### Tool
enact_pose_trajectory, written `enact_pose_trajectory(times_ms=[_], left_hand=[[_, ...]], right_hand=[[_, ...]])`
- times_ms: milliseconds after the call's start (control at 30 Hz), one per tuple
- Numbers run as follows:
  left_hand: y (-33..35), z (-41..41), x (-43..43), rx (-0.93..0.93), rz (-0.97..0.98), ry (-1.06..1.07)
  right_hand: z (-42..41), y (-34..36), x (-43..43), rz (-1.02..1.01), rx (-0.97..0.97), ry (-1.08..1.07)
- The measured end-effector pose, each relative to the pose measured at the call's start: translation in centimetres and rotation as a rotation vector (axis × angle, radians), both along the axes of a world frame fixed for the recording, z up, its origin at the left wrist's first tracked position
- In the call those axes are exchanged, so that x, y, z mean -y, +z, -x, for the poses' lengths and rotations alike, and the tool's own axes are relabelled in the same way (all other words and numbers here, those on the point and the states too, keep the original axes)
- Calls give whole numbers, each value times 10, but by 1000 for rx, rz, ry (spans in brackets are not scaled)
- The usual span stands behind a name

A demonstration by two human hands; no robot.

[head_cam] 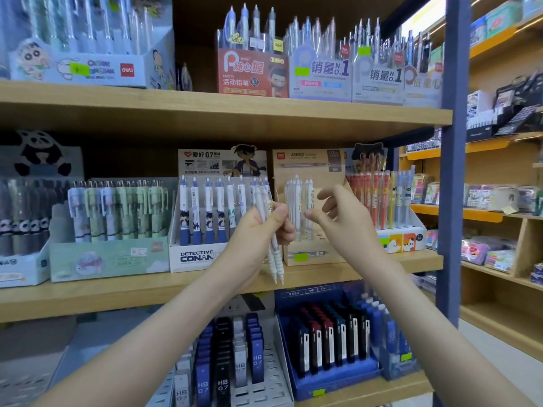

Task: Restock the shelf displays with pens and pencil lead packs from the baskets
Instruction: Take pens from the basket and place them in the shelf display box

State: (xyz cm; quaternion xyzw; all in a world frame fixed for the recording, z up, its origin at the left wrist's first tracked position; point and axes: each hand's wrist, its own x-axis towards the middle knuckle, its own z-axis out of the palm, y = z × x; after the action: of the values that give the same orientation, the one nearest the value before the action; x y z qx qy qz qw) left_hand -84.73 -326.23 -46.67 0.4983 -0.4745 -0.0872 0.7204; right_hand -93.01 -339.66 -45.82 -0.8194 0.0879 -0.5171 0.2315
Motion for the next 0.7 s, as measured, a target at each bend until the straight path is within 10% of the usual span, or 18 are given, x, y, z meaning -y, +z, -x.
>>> enact_pose_trajectory(times_ms=[200, 500, 700], left_hand=[[7, 10, 9, 23, 65, -69], [18, 11, 14, 125, 89, 22], [26, 0, 7, 155, 130, 131]], right_hand=[[16, -13, -24, -245, -193, 536], [28, -4, 10, 99, -201, 250], [13, 14, 58, -260, -43, 278]])
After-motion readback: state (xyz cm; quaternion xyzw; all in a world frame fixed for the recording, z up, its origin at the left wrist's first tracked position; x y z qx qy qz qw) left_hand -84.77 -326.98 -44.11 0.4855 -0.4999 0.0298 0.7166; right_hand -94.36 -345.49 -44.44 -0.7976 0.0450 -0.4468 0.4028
